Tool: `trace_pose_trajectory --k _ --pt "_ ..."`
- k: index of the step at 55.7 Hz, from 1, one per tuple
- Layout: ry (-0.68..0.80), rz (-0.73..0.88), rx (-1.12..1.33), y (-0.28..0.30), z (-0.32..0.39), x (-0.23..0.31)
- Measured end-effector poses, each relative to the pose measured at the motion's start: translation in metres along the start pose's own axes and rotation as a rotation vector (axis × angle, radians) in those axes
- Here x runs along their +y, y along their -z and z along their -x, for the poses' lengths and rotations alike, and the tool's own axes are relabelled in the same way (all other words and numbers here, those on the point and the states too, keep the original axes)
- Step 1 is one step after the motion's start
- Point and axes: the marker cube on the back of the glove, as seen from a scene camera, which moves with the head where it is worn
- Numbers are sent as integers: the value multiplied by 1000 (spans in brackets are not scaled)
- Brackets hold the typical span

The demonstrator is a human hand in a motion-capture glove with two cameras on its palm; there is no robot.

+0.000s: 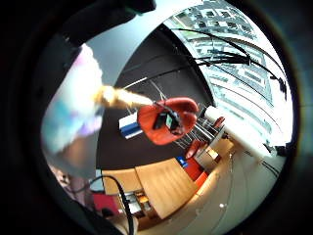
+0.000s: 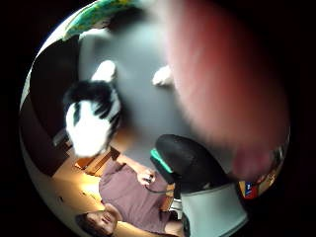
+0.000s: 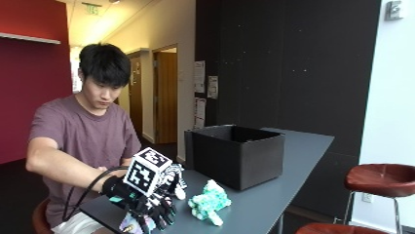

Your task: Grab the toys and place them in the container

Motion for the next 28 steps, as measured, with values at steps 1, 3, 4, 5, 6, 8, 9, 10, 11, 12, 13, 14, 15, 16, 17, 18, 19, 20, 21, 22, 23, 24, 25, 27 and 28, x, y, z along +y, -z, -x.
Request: trace_pose_trajectory --k 1,3,4,5,6,8,9,10,11,12,13,14,15,16,17,18,19,20,21,22,23,24,25,27,28 --pt "2 -28 -4 -3 0 -3" --pt "1 -77 -12 -5 -1 -7" --pt "1 -96 -17 -6 -1 -9" --pt "1 -110 -24 -6 -1 -10" --pt "2 -122 -32 -6 -1 -11" --pt "6 -144 -55 -6 1 -12" --pt "9 -155 -68 -6 2 -12" --pt "10 -168 -83 -6 3 -12" --pt "11 -182 -97 -6 5 -12" --pt "10 -197 -110 -6 6 -12" --pt "8 -212 -121 -5 7 -13" --pt "6 -224 -130 -4 8 -14" --pt "4 -231 -137 -3 9 -14" --pt "1 -232 -142 -2 10 -15" --pt "-3 -225 -148 -1 11 -16" --pt "-8 -210 -155 0 12 -17" --pt "-12 -187 -167 1 14 -17" --pt "-13 -158 -180 2 16 -17" --pt "-13 -126 -194 3 18 -16" --pt "-13 -93 -205 4 20 -15" --pt "-15 -62 -213 6 23 -14" --pt "-18 -37 -216 8 25 -12" --pt "-22 -21 -213 12 28 -11" --pt "-28 -12 -199 23 34 -6" --pt "-30 -17 -192 29 36 -4"
